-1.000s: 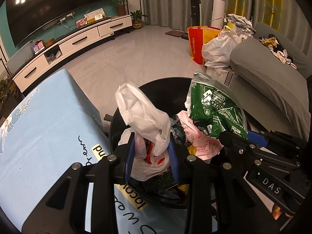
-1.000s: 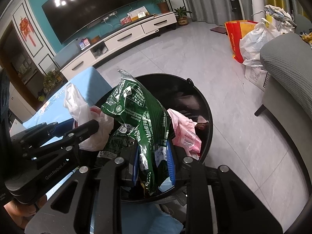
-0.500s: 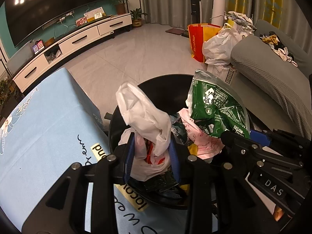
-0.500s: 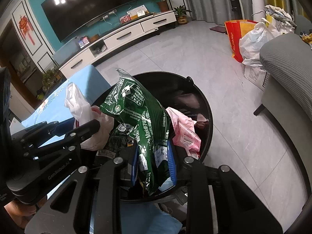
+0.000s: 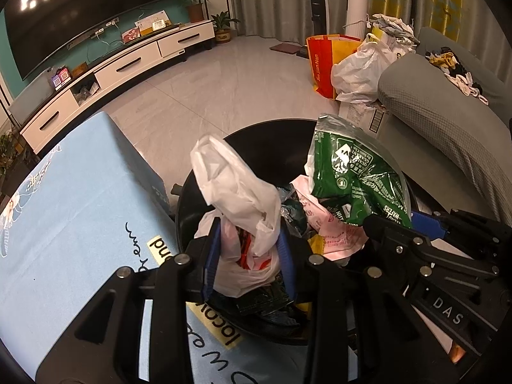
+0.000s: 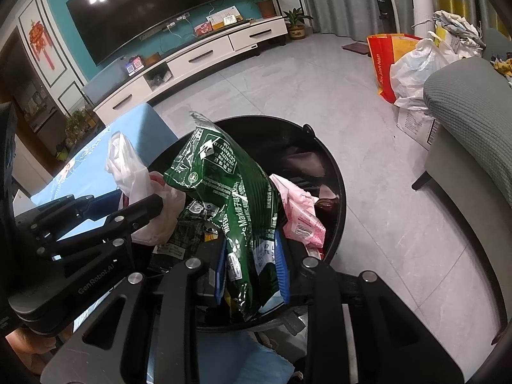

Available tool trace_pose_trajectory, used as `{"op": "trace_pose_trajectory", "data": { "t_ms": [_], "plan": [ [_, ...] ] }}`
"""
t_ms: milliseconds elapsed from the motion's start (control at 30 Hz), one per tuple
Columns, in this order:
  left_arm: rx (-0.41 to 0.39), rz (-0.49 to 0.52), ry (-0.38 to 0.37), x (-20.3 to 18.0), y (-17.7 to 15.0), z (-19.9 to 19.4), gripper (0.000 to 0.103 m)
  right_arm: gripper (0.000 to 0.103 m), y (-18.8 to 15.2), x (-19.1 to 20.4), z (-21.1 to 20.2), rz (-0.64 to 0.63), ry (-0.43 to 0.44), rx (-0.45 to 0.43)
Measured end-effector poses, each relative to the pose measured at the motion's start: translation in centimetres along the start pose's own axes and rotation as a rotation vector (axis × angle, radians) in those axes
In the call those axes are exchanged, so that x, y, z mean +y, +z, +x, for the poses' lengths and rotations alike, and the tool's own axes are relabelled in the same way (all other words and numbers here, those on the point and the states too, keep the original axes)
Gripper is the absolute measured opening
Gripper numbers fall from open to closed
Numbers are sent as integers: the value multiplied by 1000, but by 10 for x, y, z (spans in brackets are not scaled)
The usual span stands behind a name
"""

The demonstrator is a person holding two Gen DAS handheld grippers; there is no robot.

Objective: Collect trash
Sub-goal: 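Lower both held items into the bin and open both grippers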

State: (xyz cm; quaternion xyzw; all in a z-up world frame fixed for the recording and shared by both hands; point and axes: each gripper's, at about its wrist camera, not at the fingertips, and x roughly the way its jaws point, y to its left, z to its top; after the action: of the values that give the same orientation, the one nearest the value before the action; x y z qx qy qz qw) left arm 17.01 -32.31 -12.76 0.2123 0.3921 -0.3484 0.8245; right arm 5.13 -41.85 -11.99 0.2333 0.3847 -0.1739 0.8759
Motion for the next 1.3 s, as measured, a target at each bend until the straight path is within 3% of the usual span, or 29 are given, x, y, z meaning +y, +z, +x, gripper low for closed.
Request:
{"op": "trace_pose_trajectory", "data": {
  "t_ms": [833, 1300],
  "plan": [
    [33, 26, 6, -5, 1, 6, 37, 29, -3, -5, 5, -5, -18, 13],
    [34, 29, 18, -1, 0, 5, 52, 37, -5, -4, 3, 1, -32, 20]
  ]
}}
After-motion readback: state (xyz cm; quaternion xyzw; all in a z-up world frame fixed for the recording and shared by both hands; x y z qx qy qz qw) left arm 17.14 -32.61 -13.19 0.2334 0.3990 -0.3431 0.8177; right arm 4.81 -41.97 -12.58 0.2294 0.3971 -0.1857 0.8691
